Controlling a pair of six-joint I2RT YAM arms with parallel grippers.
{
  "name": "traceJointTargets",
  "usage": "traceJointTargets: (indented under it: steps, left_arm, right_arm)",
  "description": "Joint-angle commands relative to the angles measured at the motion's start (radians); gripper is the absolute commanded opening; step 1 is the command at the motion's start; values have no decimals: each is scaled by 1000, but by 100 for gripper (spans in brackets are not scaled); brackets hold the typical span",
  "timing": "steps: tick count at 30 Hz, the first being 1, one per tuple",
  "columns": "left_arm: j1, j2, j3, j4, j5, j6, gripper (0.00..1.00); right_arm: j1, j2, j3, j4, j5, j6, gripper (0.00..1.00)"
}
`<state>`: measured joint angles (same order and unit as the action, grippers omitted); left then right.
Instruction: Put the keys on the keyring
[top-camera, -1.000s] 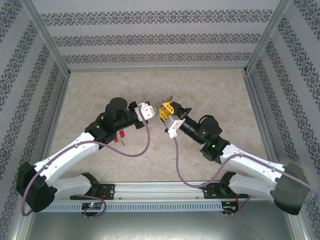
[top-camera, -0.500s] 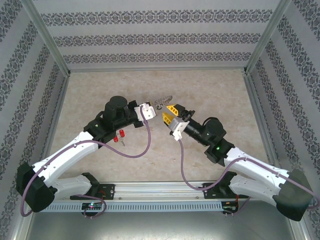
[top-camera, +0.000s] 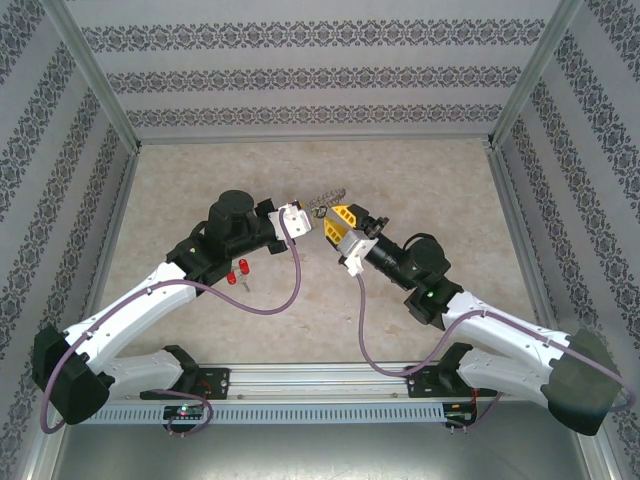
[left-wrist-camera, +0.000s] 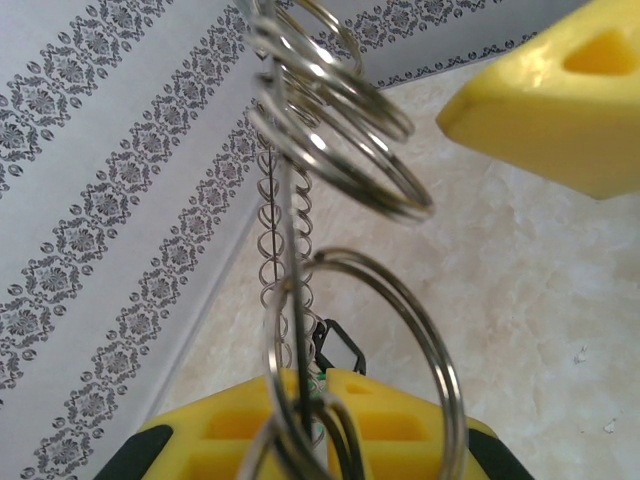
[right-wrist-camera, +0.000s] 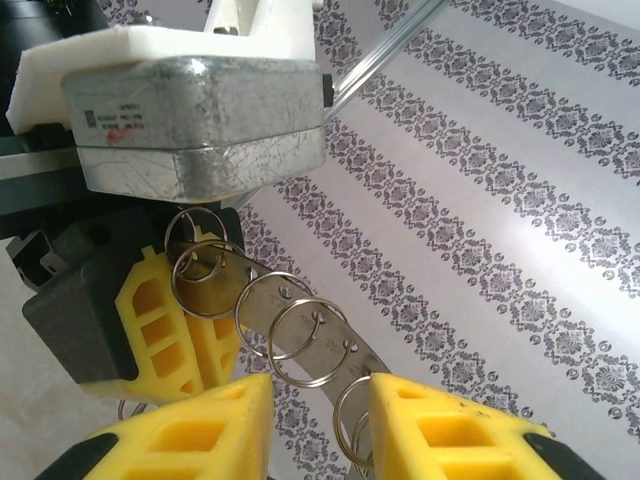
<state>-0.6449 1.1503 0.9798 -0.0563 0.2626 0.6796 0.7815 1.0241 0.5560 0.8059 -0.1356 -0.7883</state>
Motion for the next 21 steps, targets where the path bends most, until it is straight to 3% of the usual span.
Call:
traceJointTargets:
  steps: [1, 6, 21]
  left_arm:
    - [13, -1, 31, 39, 32, -25, 0]
    - [13, 8, 36, 40, 37, -29, 0]
    - [13, 1, 25, 43, 30, -36, 0]
  right_arm:
    - [6, 9, 28, 47, -13, 19, 31]
    - [12, 24, 34, 47, -53, 41, 33]
    - [35, 39, 33, 75, 16, 142, 30]
